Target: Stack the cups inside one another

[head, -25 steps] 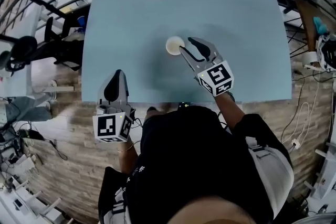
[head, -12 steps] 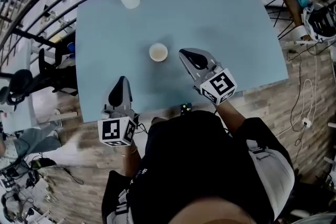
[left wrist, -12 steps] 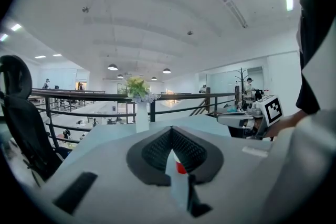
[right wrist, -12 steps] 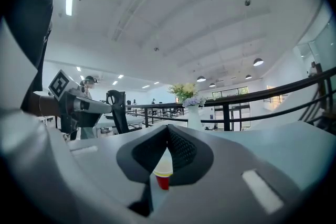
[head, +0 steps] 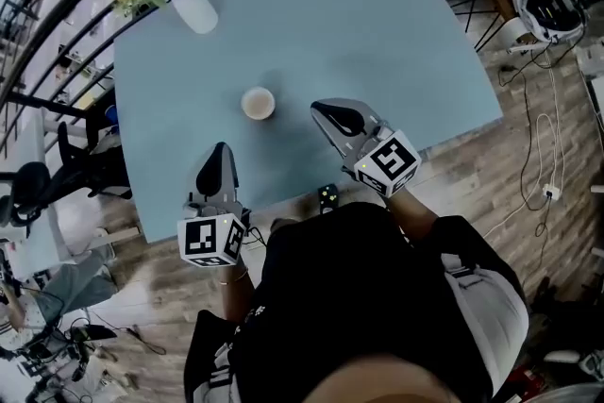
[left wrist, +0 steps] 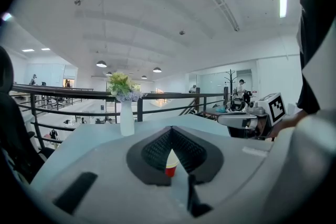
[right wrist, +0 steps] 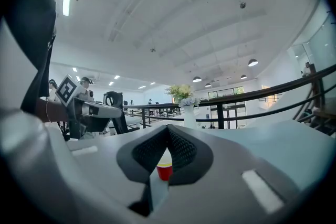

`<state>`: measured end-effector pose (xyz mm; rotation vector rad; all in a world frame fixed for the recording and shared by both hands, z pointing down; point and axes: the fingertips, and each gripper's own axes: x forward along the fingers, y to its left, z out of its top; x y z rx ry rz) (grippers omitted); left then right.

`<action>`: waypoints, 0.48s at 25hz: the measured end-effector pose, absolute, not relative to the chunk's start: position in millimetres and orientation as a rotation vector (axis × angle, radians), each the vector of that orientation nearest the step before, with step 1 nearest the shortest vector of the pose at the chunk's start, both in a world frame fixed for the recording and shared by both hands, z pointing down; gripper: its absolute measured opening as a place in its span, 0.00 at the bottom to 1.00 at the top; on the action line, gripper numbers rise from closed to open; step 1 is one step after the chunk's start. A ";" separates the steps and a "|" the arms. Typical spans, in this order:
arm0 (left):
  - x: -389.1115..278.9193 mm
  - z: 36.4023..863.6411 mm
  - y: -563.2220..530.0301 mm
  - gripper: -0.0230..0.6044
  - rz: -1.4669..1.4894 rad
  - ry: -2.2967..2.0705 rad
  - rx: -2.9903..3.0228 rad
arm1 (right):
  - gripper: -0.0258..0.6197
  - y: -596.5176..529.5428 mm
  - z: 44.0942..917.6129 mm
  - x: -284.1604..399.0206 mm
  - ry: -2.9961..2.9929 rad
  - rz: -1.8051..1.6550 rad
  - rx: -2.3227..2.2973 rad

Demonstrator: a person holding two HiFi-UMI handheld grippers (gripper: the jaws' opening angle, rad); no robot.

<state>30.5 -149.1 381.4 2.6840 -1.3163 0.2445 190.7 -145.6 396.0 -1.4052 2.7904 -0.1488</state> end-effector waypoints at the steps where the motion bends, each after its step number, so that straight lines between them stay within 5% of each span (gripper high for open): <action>1: 31.7 383.0 -148.5 0.01 0.245 -1.313 2.683 | 0.05 -144.6 396.4 192.1 2.791 -0.147 -1.410; 12: 49.8 385.5 -145.2 0.01 0.245 -1.272 2.702 | 0.05 -133.3 394.7 204.7 2.761 -0.174 -1.405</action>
